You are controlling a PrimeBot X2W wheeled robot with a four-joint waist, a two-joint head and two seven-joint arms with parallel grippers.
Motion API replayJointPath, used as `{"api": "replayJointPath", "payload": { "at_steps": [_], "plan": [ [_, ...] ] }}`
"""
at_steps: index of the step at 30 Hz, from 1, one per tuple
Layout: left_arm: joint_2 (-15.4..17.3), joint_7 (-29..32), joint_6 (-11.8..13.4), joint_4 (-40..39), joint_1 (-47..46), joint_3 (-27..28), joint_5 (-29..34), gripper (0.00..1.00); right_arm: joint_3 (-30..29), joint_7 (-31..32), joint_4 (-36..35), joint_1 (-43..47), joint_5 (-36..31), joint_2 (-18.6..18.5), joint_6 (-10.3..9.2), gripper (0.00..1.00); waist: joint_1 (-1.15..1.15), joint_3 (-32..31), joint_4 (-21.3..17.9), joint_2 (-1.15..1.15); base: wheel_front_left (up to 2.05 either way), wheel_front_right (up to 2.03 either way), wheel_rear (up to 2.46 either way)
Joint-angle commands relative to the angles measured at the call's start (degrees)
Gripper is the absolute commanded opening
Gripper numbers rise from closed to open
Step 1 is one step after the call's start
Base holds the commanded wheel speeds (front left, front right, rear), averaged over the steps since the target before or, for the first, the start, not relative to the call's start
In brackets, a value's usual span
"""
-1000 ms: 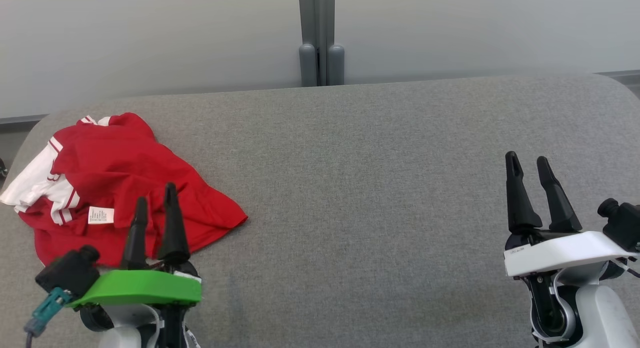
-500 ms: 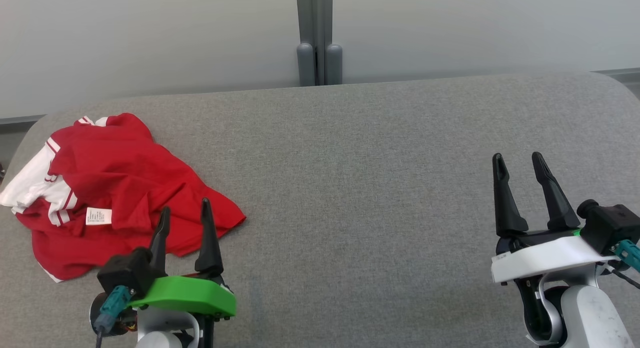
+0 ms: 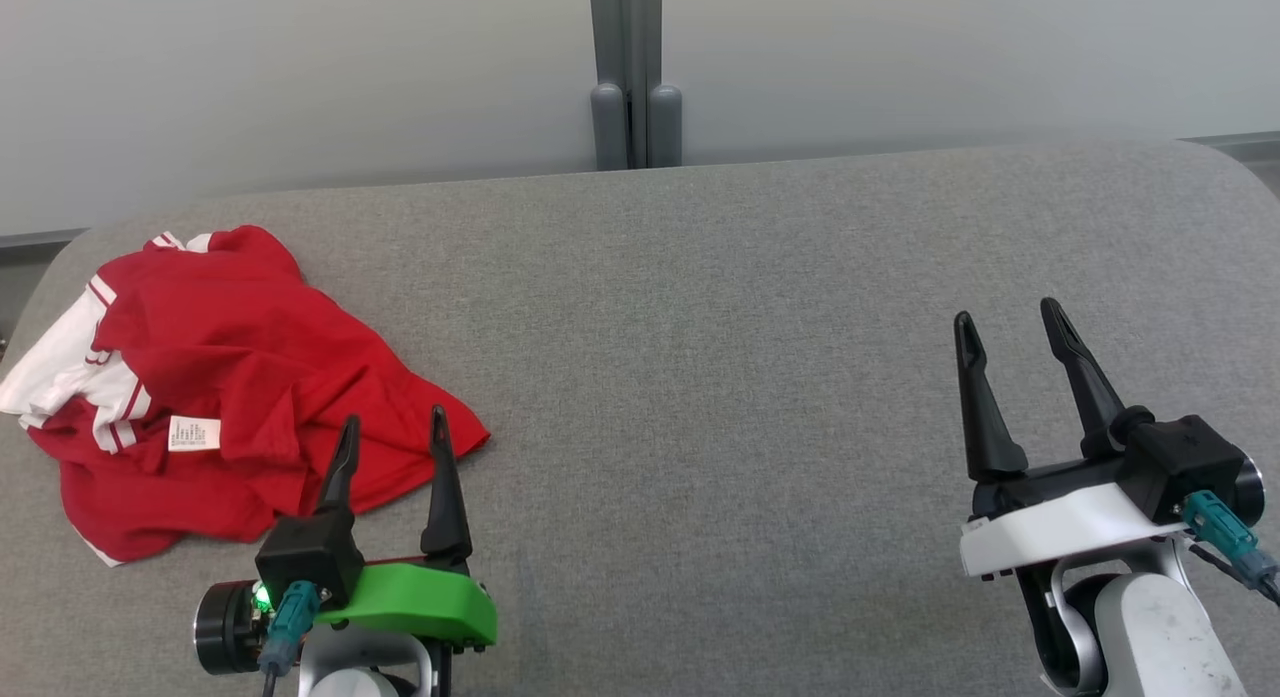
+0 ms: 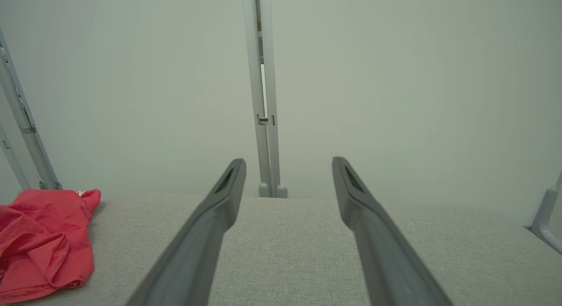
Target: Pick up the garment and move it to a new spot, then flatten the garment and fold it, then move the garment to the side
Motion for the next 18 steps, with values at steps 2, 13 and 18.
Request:
{"api": "replayJointPath", "payload": {
  "at_steps": [2,13,18],
  "plan": [
    [-0.3,-0.7,0.4,-1.0,-0.7,0.2,0.7,1.0,0.2,-0.7,-0.8,0.1,-1.6,-0.1,0.01,1.0,0.0,0.0,0.1,0.0,0.0,0.0,0.0],
    [-4.3,-2.1,-5.2,-2.9,2.2,6.9,-0.3,1.0,0.0,-2.2,-1.6,0.6,2.8,-0.1,0.02,1.0,0.0,0.4,0.4,0.0,0.0,0.0,0.0],
    [-4.9,-2.7,-9.5,-1.9,2.9,8.1,-0.3,1.0,-0.1,-2.7,0.5,1.3,7.4,-0.1,0.02,1.0,0.0,0.8,0.3,0.0,0.0,0.0,0.0]
  ]
}}
